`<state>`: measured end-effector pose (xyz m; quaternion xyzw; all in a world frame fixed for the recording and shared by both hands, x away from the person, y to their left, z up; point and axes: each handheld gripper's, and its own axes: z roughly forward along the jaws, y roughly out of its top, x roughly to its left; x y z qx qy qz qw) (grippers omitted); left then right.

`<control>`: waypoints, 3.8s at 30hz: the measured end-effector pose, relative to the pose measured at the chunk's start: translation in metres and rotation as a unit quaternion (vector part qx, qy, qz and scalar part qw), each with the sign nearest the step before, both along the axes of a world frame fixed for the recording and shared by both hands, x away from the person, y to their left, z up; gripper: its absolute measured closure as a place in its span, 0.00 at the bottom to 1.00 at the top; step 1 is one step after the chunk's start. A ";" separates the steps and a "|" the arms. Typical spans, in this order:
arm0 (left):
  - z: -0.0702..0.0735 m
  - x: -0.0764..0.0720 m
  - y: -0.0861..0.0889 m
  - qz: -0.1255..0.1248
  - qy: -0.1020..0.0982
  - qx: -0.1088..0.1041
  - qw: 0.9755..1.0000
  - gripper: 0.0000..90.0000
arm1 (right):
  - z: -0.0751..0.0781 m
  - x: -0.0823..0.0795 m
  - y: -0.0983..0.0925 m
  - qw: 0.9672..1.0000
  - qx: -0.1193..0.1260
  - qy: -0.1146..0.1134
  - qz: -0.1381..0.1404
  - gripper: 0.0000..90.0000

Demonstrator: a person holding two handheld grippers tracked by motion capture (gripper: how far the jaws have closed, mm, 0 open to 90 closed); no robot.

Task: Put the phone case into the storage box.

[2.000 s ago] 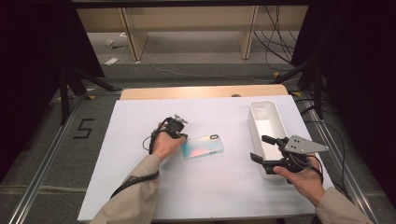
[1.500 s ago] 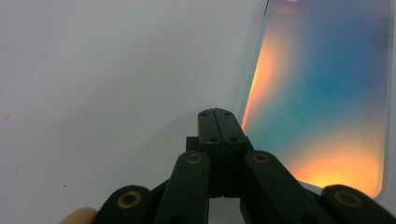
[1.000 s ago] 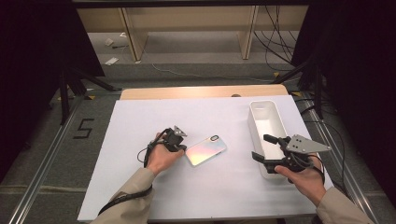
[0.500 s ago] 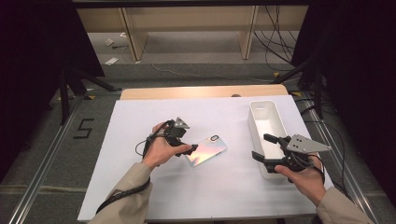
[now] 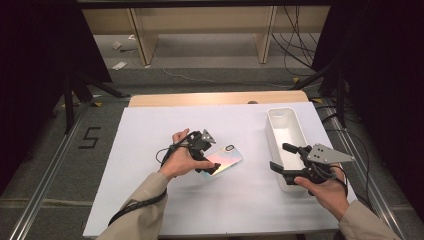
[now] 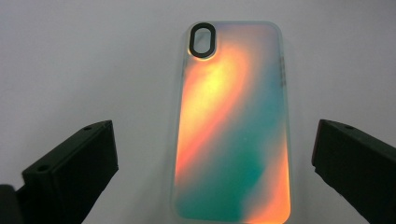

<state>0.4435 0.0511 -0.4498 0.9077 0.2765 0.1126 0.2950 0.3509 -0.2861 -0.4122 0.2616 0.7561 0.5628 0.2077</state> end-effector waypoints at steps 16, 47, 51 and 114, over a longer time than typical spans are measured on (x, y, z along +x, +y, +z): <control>-0.014 0.010 -0.028 -0.026 0.018 0.070 0.997 0.00 | 0.000 0.000 0.000 1.000 0.001 0.001 0.000 0.25; -0.025 0.020 -0.035 -0.038 0.051 0.100 0.993 0.00 | 0.000 0.000 0.000 1.000 0.003 0.002 0.002 0.25; -0.025 0.023 -0.036 -0.042 0.060 0.103 0.992 0.01 | -0.001 0.000 0.000 1.000 0.002 0.003 0.002 0.25; -0.021 0.030 -0.039 -0.067 0.094 0.107 0.987 0.15 | 0.000 -0.001 0.003 1.000 0.002 0.004 0.010 0.25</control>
